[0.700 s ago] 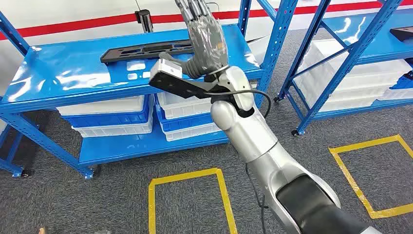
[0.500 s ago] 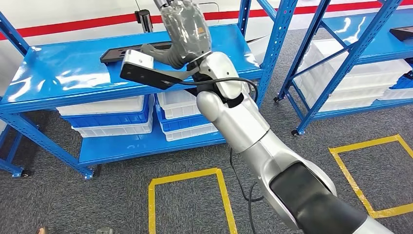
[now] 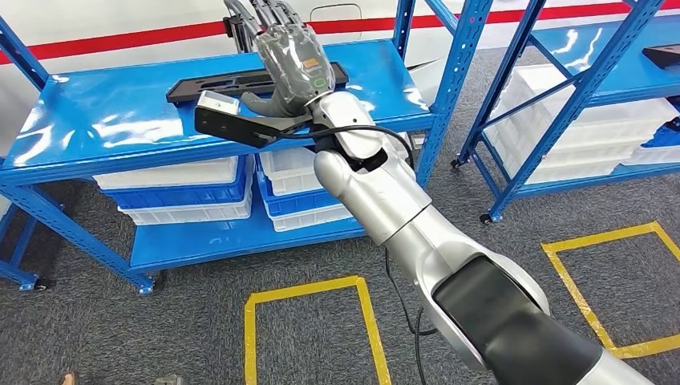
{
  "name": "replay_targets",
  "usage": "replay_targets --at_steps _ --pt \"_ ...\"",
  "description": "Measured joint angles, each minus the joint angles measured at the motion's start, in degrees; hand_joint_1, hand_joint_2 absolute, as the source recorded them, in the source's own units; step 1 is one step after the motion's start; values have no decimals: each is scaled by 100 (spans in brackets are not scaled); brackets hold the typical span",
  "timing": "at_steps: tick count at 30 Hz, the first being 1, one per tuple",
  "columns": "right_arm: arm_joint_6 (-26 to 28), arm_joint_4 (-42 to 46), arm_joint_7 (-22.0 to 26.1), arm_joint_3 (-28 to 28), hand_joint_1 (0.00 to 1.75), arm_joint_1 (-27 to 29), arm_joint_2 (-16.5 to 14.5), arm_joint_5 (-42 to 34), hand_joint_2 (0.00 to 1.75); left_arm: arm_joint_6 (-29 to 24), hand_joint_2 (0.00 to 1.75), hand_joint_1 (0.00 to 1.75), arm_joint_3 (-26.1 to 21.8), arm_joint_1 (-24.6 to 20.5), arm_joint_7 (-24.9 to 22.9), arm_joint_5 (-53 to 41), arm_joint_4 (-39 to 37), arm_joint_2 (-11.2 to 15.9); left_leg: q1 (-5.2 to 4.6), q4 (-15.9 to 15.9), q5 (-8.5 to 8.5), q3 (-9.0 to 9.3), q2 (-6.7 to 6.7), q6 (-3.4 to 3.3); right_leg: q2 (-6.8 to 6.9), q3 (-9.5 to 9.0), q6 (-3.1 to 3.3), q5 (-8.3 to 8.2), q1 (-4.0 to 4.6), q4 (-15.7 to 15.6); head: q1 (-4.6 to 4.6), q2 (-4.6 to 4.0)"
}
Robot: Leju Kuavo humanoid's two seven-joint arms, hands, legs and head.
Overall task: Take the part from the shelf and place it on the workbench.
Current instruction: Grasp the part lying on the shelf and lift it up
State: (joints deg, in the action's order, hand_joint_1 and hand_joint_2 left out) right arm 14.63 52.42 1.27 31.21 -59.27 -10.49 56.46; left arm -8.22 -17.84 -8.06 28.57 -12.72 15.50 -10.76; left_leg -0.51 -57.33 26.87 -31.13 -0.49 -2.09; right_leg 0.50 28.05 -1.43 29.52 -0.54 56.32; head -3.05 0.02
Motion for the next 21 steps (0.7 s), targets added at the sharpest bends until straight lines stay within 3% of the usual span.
replay_targets --at_steps 7,17,19,21 --pt "-5 88 77 -214 0 131 191 -232 175 49 0 0 -103 1 29 78 -2 16 -1 -4 0 -2 0 0 0 1 -2 -2 -1 -1 0 0" --pt "-120 367 169 -485 0 198 407 -602 175 104 0 0 -253 0 86 208 -2 57 -6 -70 3 -70 0 -13 -3 25 -63 -41 -26 -14 1 0" --pt "-134 383 178 -505 0 192 412 -660 175 102 0 0 -286 0 119 242 2 55 16 -4 -35 -55 7 -62 -5 49 -91 -34 -14 -3 -1 0" --pt "-136 396 187 -526 0 174 418 -709 175 100 0 0 -310 -2 150 260 6 49 49 90 -91 -29 26 -133 -14 238 -87 111 -4 313 -7 0"
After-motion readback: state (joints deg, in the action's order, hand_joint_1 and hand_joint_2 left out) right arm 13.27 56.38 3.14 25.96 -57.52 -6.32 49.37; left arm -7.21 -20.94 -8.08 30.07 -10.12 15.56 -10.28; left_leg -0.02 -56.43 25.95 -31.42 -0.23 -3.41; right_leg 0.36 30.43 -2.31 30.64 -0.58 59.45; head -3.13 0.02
